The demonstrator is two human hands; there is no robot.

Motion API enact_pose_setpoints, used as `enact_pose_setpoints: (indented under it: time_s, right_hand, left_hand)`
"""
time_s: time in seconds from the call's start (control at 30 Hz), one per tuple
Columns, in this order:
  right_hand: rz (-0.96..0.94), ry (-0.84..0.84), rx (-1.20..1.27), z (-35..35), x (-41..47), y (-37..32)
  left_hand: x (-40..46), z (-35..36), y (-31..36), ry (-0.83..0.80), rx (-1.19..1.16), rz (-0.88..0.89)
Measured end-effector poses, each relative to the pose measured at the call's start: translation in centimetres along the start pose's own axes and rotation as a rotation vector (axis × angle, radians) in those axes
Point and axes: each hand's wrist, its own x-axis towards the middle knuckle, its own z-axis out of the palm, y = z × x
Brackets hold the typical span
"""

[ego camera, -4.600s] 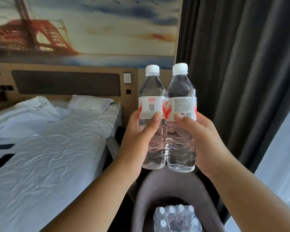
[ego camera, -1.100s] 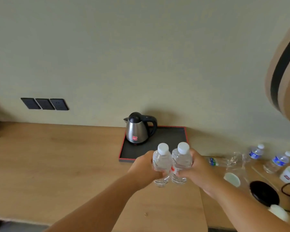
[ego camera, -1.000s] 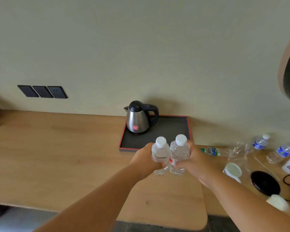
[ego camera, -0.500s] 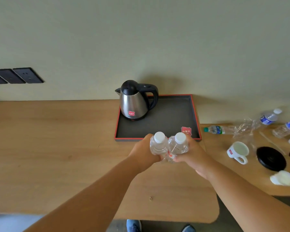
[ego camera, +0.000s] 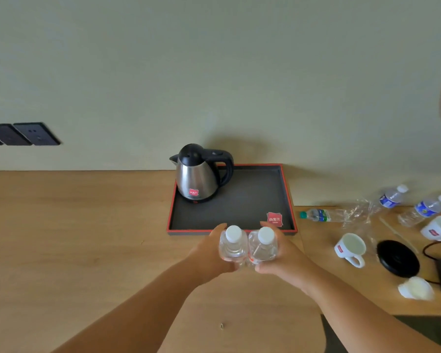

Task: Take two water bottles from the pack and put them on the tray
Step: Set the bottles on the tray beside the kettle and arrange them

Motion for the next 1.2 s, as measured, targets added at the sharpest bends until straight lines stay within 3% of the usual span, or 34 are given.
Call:
enact_pose_setpoints:
  time_s: [0.17,0.37,0.5,0.63,1.2]
  right_hand:
    - [-0.137,0.045,-0.258,-2.0,-2.6,-3.0]
    - [-0.387,0.269,-0.759,-2.8,-4.1,-8.2]
    - [-0.286,0.354,-0.979,-2.9,-4.9,-11.3]
    - [-0.129,0.245,-1.011,-2.3,-4.9,-11.4]
    - [-0.133,0.267,-0.967,-0.3,-3.7,-9.3]
  left_hand:
    - [-2.3,-2.8,2.1,0.015,0.107,0.047]
    - [-4.7,-5.9,7.3,0.087,0.656,0.264]
    - [-5.5,-6.1,10.2,0.051,0.792,0.218]
    - [-5.3,-5.4,10.9,0.046,0.862,0.145]
    - [-4.0,-4.1,9.1,0.069,0.753,0.069]
